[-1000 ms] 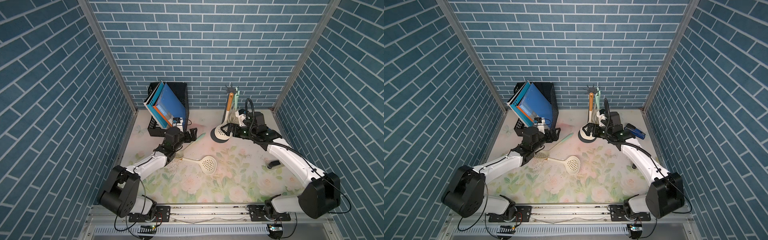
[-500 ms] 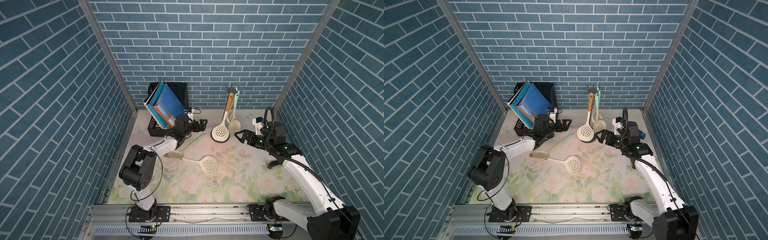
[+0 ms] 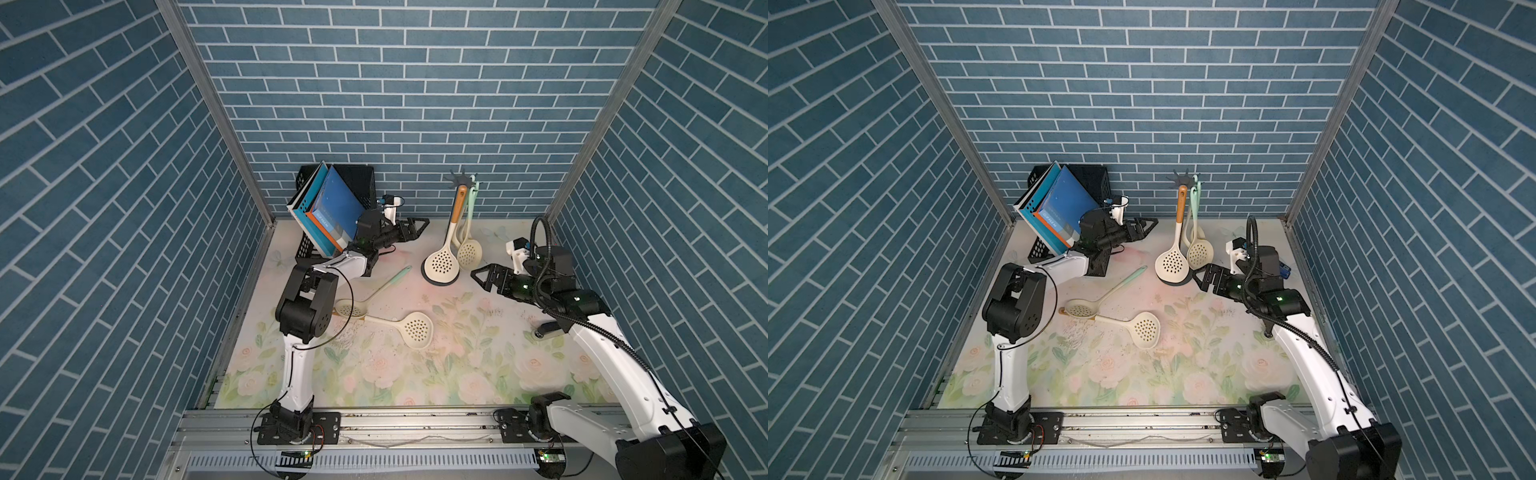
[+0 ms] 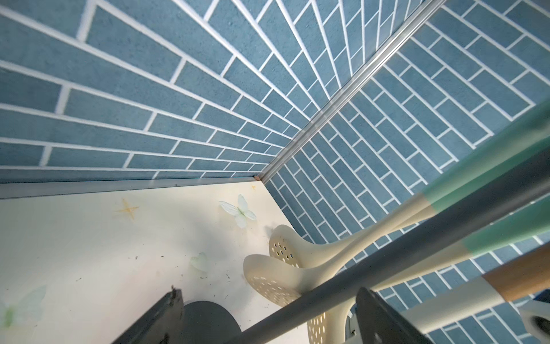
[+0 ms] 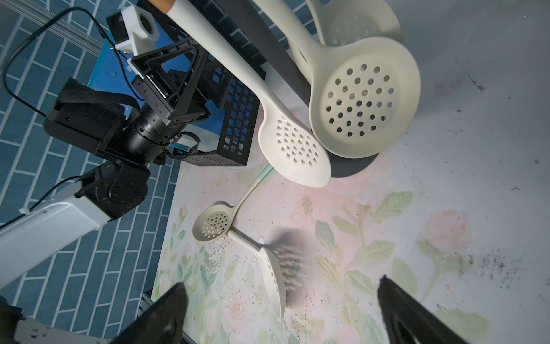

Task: Hang the skimmer on the kitchen utensil rack
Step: Adjust the rack at the center of the board.

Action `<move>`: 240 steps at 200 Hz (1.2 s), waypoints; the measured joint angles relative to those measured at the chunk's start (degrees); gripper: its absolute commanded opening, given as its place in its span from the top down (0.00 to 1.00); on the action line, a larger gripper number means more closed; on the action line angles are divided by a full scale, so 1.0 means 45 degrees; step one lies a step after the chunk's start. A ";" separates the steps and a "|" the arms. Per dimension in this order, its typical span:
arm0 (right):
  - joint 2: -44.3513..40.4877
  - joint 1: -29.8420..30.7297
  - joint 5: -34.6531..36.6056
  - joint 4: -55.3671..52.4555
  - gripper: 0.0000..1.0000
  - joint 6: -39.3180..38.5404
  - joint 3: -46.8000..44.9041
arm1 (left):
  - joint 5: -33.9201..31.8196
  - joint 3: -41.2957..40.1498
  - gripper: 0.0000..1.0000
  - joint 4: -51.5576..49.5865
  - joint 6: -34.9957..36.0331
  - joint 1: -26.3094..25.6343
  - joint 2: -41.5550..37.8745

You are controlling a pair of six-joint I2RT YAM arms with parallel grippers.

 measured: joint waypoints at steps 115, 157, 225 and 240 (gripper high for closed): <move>0.0058 -0.0024 0.0005 -0.0918 0.01 0.0005 0.0831 | 0.2696 0.1953 0.26 -0.0209 0.4794 -0.0015 0.0155; 0.0063 -0.0024 0.0005 -0.0981 0.01 0.0053 0.0831 | 0.3254 0.3259 0.28 -0.0243 0.5246 -0.0121 0.0816; 0.0408 -0.0029 0.0005 -0.0971 0.02 0.0185 0.0865 | 0.3614 0.4488 0.28 -0.0996 0.5620 -0.0432 0.2030; 0.0466 -0.0029 0.0000 -0.0928 0.02 0.0296 0.0865 | 0.3696 0.4799 0.28 -0.1156 0.5659 -0.0500 0.2132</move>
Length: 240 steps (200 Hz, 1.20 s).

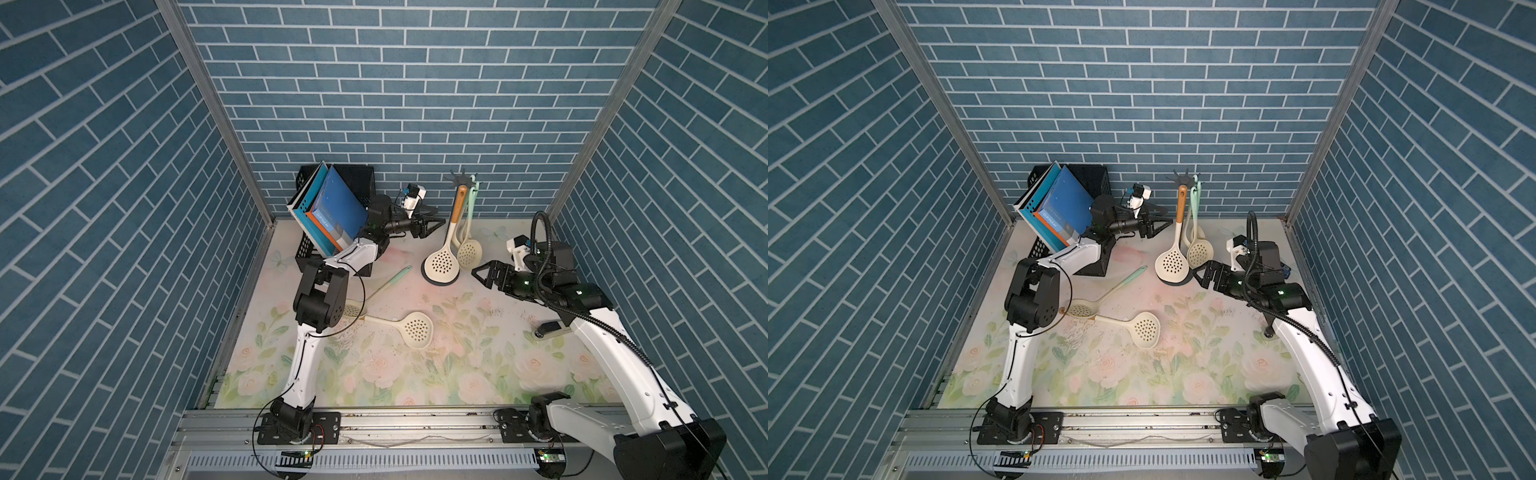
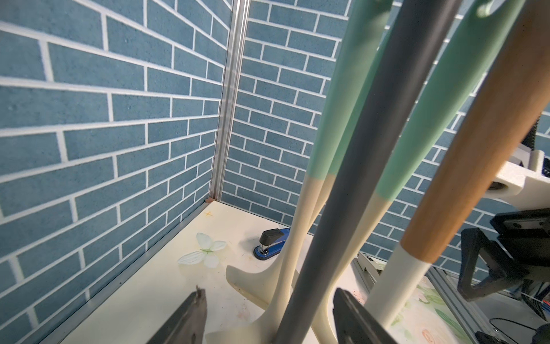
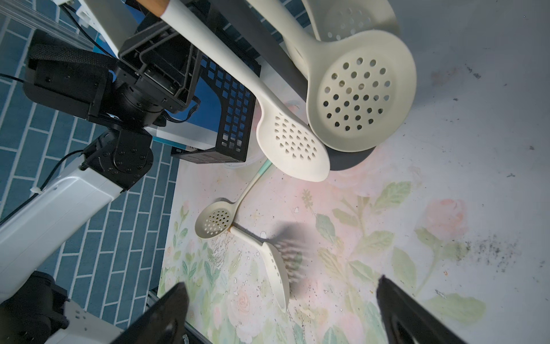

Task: Hang the skimmer on the kitchen utensil rack
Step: Adjust the rack at the center of the board.

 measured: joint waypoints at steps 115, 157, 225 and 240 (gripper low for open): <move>0.0287 0.0000 -0.0015 0.0053 0.03 0.0092 0.0005 | 0.0408 0.0855 0.38 -0.0209 0.0131 -0.0413 0.0753; 0.0287 0.0000 -0.0015 0.0053 0.03 0.0092 0.0005 | 0.0476 0.1273 0.38 -0.0291 0.0131 -0.0583 0.0908; 0.0287 0.0000 -0.0015 0.0058 0.04 0.0092 0.0005 | 0.0539 0.1321 0.59 -0.0393 0.0272 -0.0724 0.0976; 0.0287 0.0000 -0.0015 0.0063 0.04 0.0092 0.0005 | 0.0563 0.1321 0.62 -0.0393 0.0282 -0.0738 0.0976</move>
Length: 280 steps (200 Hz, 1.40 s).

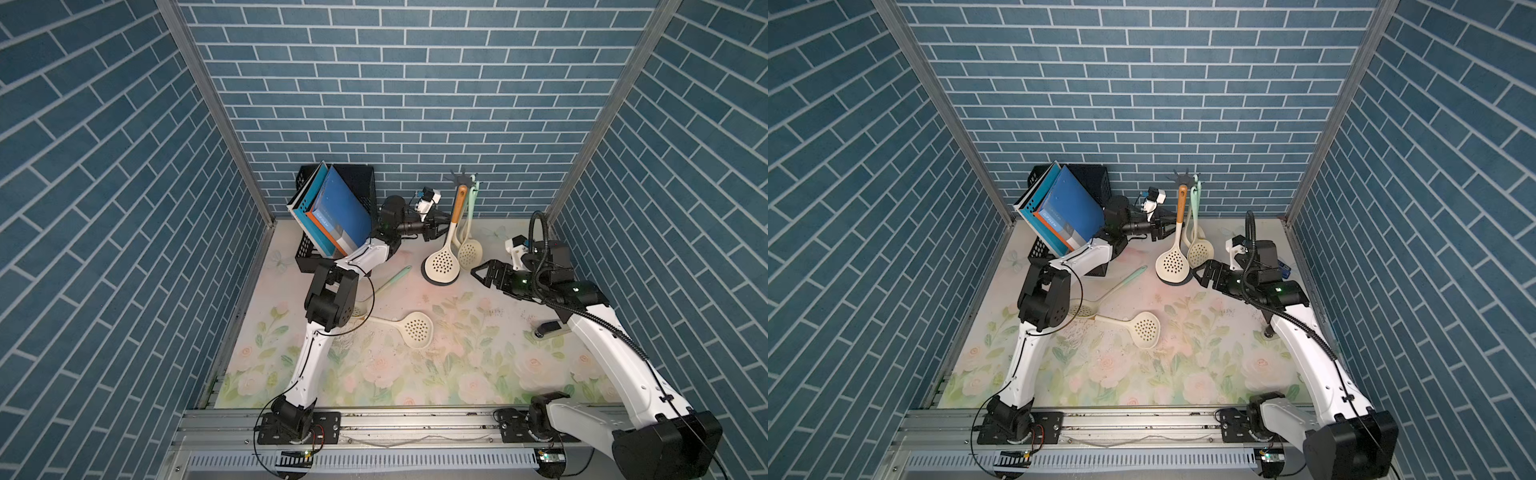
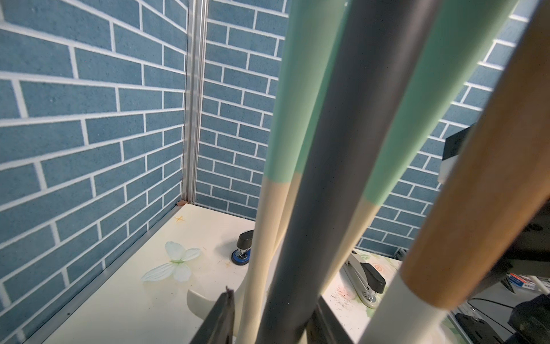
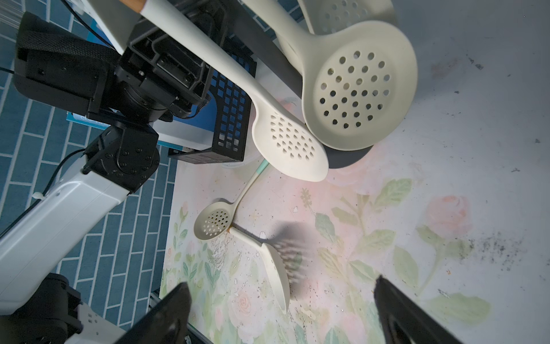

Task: Hang the skimmer on the kitchen utensil rack
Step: Adjust the rack at the center of the board.

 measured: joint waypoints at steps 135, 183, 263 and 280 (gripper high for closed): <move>-0.0039 0.0000 0.0024 0.0044 0.04 -0.0015 -0.0214 | -0.1807 -0.1914 1.00 0.0690 0.1054 -0.0301 -0.1112; -0.0180 -0.0010 0.0039 0.0039 0.04 -0.0039 -0.0316 | -0.3317 -0.3007 1.00 0.0675 0.1156 -0.0539 -0.1909; -0.0792 -0.0019 0.0471 0.0024 0.04 -0.0296 -0.1117 | -0.7495 -0.4065 1.00 0.1039 0.0170 -0.1253 -0.2647; -0.0811 -0.0019 0.0690 -0.0107 0.03 -0.0578 -0.1185 | -0.8393 -0.4036 1.00 0.1020 -0.0039 -0.1467 -0.2647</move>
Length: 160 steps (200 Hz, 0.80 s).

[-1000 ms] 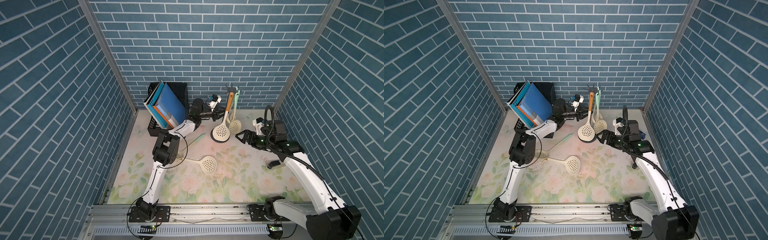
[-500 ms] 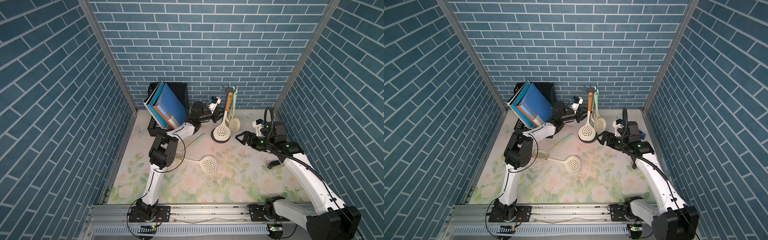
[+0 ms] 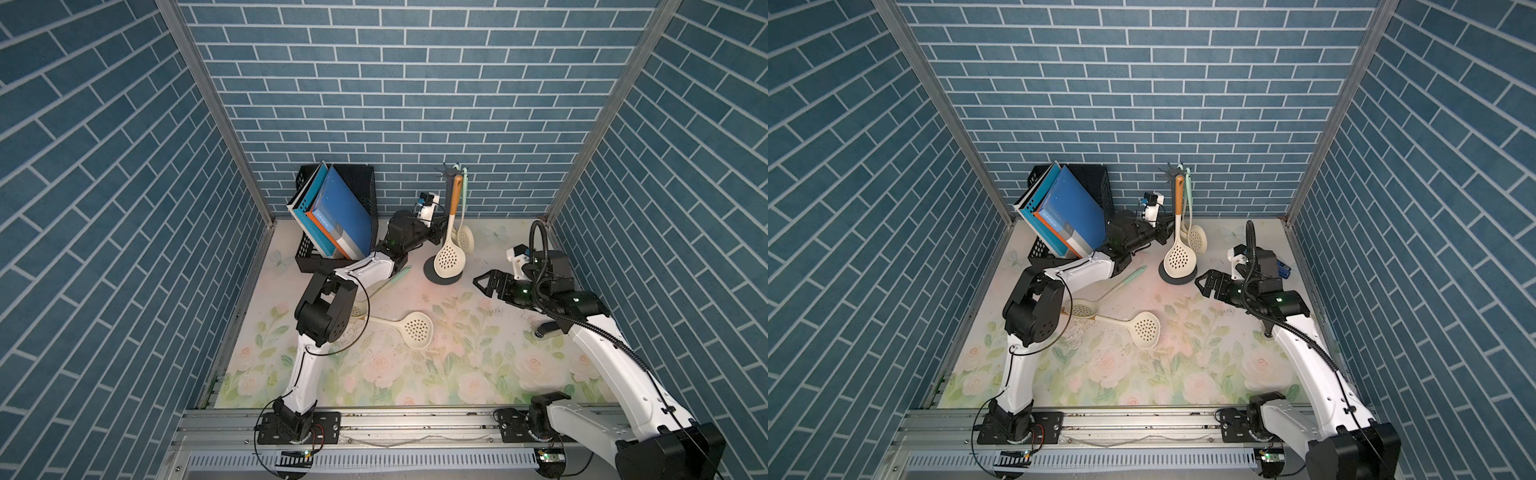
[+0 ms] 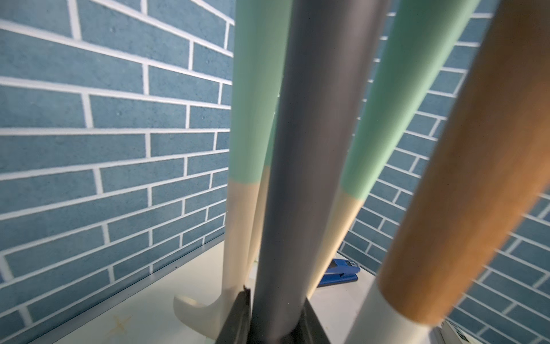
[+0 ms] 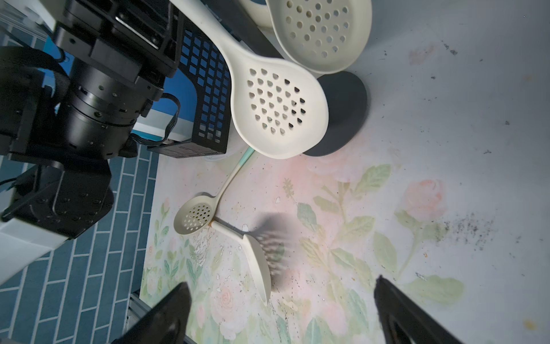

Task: Hang the skimmer on the kitchen utensil rack
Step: Adjust the rack at the center of the board.

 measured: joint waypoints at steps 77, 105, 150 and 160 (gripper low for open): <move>-0.0078 -0.0015 0.0879 -0.0918 0.02 -0.1462 -0.0097 | -0.4051 0.0301 1.00 -0.0758 0.0228 -0.1481 0.0000; -0.0126 -0.0015 0.1001 -0.1088 0.01 -0.1802 -0.0097 | -0.4872 0.0374 0.95 -0.0937 0.0253 -0.1880 0.0000; -0.0126 -0.0015 0.1001 -0.1219 0.00 -0.2215 -0.0097 | -0.5401 0.0602 0.71 -0.1375 0.0146 -0.1943 0.0000; -0.0126 -0.0015 0.1001 -0.1224 0.01 -0.2327 -0.0097 | -0.5401 0.0661 0.64 -0.1472 -0.0063 -0.1953 0.0000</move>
